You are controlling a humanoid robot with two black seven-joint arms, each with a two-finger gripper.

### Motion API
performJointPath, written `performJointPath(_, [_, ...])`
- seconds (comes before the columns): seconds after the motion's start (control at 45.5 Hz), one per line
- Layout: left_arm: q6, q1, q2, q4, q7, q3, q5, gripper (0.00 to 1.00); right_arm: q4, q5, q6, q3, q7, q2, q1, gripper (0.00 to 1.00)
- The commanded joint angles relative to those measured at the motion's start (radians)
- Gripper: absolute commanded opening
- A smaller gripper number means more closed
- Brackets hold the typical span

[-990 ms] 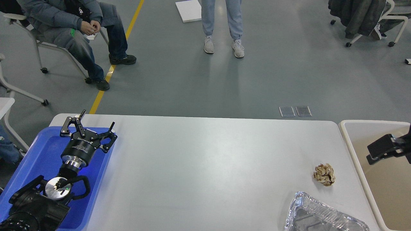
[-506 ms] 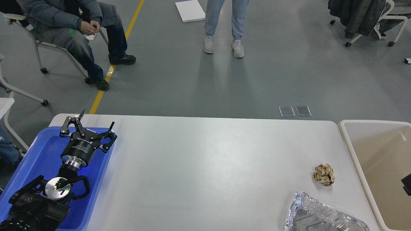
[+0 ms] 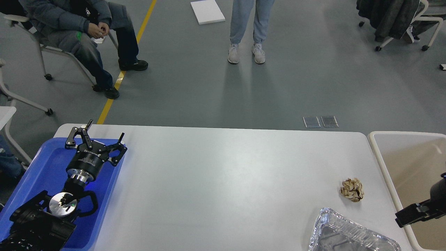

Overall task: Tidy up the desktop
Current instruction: 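Reach the right gripper over the silver foil tray and grasp its edge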

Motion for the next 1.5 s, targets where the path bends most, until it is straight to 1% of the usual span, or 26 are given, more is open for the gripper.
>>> performJointPath(0.0, [0.0,0.0,0.0,0.0,0.0,0.0,0.0,1.0,-0.001,-0.016,-0.011,0.143,0.008,0.031,-0.157,1.0])
performJointPath(0.11, [0.0,0.0,0.0,0.0,0.0,0.0,0.0,1.0,-0.003,-0.078,-0.034,0.149,0.011,0.072,-0.174,1.0])
performJointPath(0.242, [0.0,0.0,0.0,0.0,0.0,0.0,0.0,1.0,-0.015,-0.133,-0.072,0.15,0.011,0.149,-0.185,1.0])
performJointPath(0.528, [0.0,0.0,0.0,0.0,0.0,0.0,0.001,1.0,-0.076,-0.151,-0.082,0.149,0.014,0.312,-0.189,1.0])
performJointPath(0.748, [0.0,0.0,0.0,0.0,0.0,0.0,0.0,1.0,-0.154,-0.185,-0.083,0.149,0.028,0.394,-0.24,1.0])
performJointPath(0.836, [0.0,0.0,0.0,0.0,0.0,0.0,0.0,1.0,-0.184,-0.188,-0.083,0.149,0.033,0.411,-0.269,1.0])
performJointPath(1.056, [0.0,0.0,0.0,0.0,0.0,0.0,0.0,1.0,-0.257,-0.267,-0.106,0.147,0.089,0.413,-0.343,0.99])
performJointPath(1.166, [0.0,0.0,0.0,0.0,0.0,0.0,0.0,1.0,-0.277,-0.268,-0.134,0.146,0.093,0.414,-0.372,0.99])
performJointPath(1.474, [0.0,0.0,0.0,0.0,0.0,0.0,0.0,1.0,-0.345,-0.271,-0.171,0.147,0.094,0.416,-0.439,0.98])
